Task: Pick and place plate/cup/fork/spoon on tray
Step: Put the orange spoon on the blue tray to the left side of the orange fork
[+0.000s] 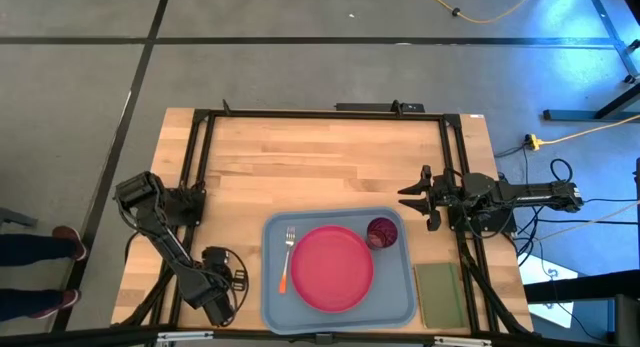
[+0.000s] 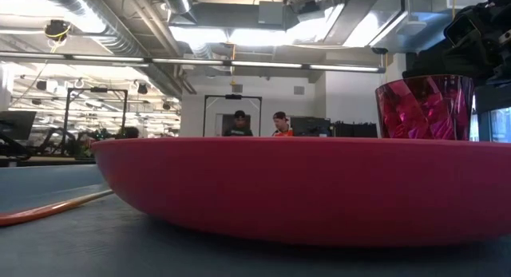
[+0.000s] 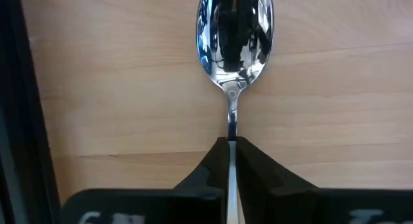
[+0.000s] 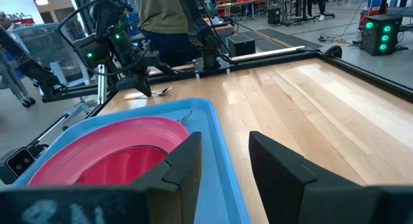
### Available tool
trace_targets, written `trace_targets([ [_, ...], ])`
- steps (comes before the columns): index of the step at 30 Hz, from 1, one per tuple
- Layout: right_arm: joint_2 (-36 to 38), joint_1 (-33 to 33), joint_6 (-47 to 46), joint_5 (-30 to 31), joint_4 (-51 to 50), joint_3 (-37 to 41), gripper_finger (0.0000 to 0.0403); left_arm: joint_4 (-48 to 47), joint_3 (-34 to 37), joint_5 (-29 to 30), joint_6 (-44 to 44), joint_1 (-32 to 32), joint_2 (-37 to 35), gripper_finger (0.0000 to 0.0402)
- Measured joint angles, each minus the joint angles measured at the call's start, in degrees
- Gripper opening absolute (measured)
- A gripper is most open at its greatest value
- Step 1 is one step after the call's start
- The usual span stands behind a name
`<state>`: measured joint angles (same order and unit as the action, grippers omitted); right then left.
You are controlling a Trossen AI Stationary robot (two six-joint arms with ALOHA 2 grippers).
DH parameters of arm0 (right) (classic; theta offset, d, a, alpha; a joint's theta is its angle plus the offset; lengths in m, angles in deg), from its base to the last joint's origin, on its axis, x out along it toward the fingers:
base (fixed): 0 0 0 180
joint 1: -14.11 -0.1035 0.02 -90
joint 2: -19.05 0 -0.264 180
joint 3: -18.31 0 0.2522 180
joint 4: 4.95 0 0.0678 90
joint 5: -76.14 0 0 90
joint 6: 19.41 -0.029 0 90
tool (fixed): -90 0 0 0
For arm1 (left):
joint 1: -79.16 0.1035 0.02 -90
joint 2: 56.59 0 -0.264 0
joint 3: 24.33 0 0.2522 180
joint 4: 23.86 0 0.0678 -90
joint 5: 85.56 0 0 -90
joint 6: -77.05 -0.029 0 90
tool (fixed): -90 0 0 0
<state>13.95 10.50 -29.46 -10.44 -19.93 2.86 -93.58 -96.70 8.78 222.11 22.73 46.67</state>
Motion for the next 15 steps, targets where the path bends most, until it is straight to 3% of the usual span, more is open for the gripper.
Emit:
trace_targets([
  [15,0.0,0.0,0.0,0.0,0.0,0.0,0.0134,-6.5,-6.9,1.0,-1.0,4.4,0.3,0.0004],
])
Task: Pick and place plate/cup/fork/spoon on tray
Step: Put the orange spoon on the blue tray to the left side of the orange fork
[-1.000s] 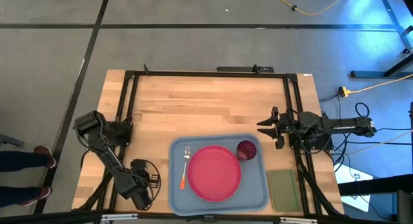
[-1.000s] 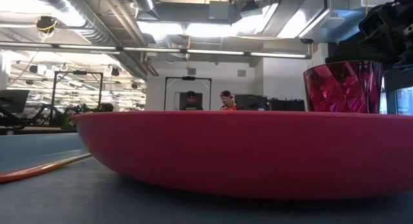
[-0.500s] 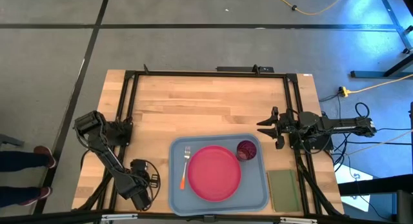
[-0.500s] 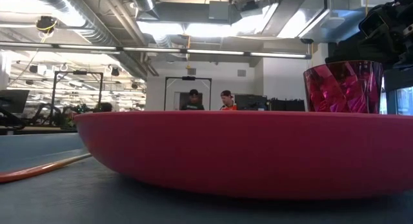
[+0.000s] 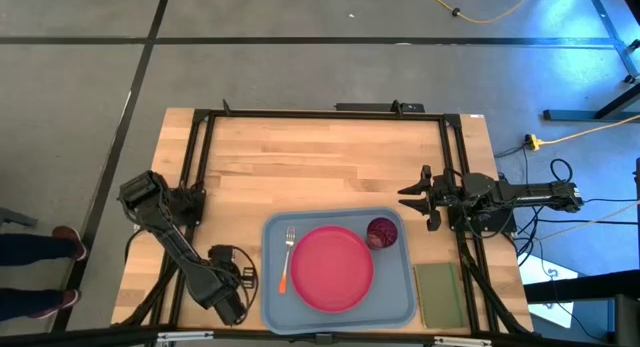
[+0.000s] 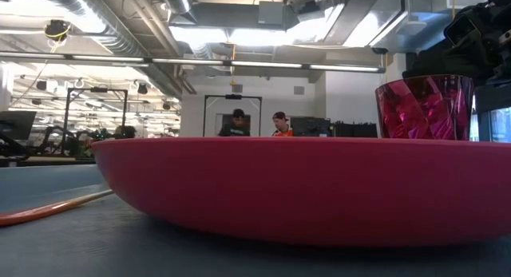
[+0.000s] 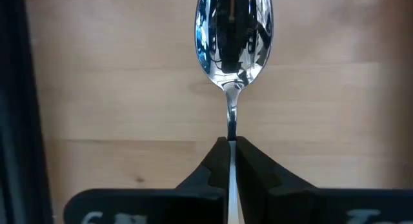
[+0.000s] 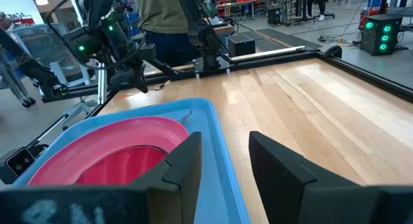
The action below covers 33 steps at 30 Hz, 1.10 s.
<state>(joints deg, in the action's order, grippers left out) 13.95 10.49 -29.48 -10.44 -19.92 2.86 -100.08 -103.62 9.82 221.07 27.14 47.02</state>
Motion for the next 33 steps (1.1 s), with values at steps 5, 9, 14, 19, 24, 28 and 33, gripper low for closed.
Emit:
trace_targets([
  [5,0.0,0.0,0.0,0.0,0.0,0.0,0.0134,-3.3,-4.0,0.8,-0.6,2.5,-0.1,0.0004],
  [9,0.0,0.0,0.0,0.0,0.0,0.0,0.0134,-4.4,-7.3,5.4,-1.1,4.7,-0.2,0.0005],
  [14,0.0,0.0,0.0,0.0,0.0,0.0,0.0134,-3.1,-10.2,9.1,-8.2,9.3,-0.2,0.0005],
  [19,0.0,0.0,0.0,0.0,0.0,0.0,0.0134,-0.5,-10.4,6.4,-16.5,16.0,-0.2,0.0006],
  [24,0.0,0.0,0.0,0.0,0.0,0.0,0.0134,2.5,-10.5,3.8,-24.9,21.4,0.7,0.0006],
  [28,0.0,0.0,0.0,0.0,0.0,0.0,0.0134,6.1,-10.5,2.7,-28.1,23.4,2.9,0.0006],
  [33,0.0,0.0,0.0,0.0,0.0,0.0,0.0134,9.6,-10.5,0.7,-29.1,23.8,6.4,0.0006],
])
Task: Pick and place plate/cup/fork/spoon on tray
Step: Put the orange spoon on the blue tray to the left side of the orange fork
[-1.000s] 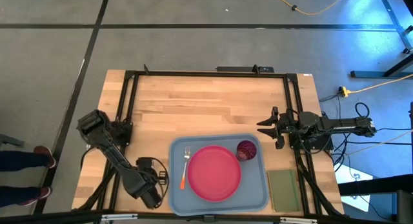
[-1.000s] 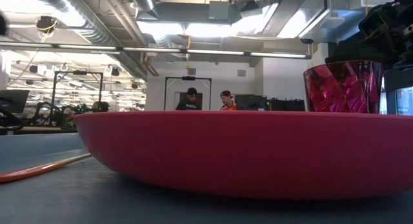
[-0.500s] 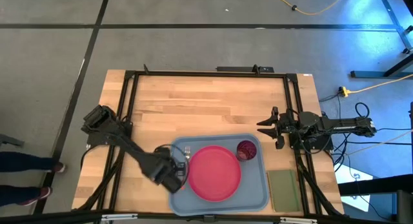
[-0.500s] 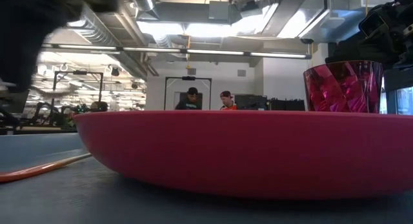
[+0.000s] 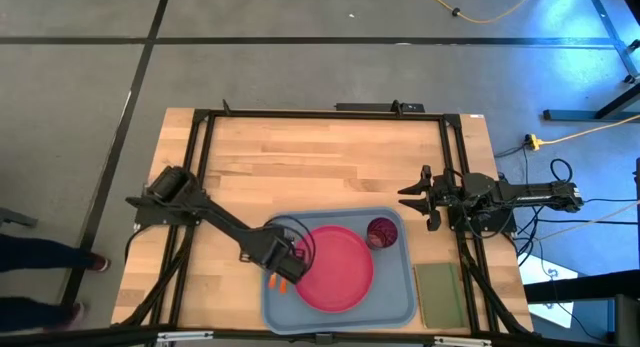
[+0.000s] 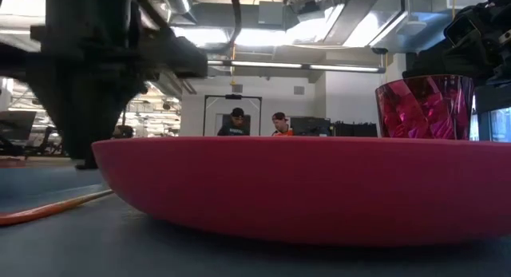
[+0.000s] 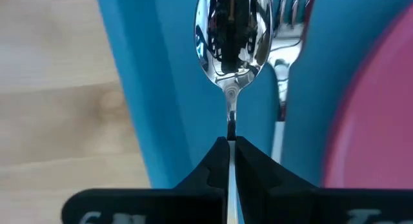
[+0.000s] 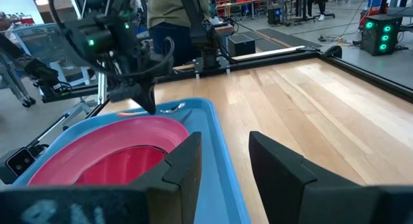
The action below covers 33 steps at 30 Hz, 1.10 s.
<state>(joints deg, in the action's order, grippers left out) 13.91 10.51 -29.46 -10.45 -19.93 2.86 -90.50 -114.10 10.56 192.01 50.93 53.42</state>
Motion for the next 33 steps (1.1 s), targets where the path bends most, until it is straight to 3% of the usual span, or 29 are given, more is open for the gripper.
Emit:
trace_targets([
  [19,0.0,0.0,0.0,0.0,0.0,0.0,0.0134,3.8,0.0,1.3,7.5,-0.3,2.6,0.0006],
  [33,0.0,0.0,0.0,0.0,0.0,0.0,0.0134,3.8,0.0,1.6,3.0,-0.6,3.6,0.0006],
])
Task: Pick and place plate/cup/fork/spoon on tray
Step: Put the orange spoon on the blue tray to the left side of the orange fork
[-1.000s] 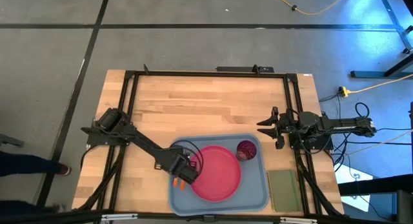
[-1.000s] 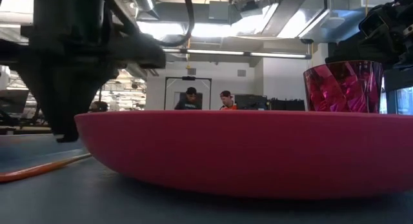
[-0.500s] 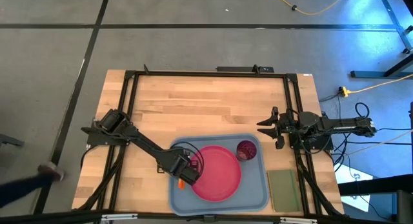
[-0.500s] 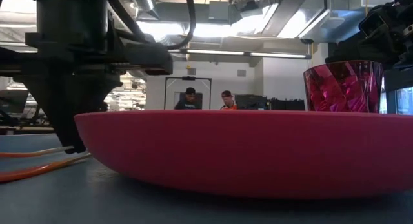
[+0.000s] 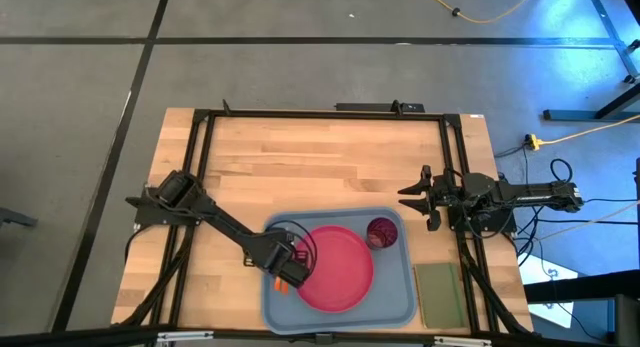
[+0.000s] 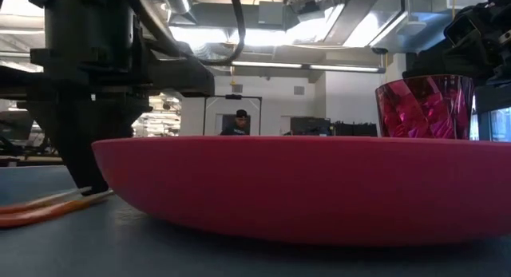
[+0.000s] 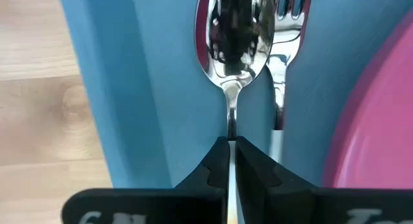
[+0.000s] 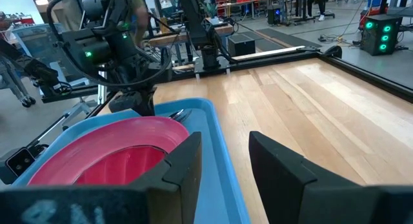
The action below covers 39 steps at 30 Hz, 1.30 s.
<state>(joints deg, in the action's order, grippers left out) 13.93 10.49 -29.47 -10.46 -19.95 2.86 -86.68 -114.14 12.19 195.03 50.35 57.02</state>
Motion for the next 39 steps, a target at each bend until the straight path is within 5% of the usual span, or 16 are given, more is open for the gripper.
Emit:
trace_targets([
  [28,0.0,0.0,0.0,0.0,0.0,0.0,0.0134,0.6,0.0,0.7,12.3,-1.0,0.9,0.0006],
  [39,0.0,0.0,0.0,0.0,0.0,0.0,0.0134,-0.2,0.0,0.4,10.5,-1.1,1.0,0.0013],
])
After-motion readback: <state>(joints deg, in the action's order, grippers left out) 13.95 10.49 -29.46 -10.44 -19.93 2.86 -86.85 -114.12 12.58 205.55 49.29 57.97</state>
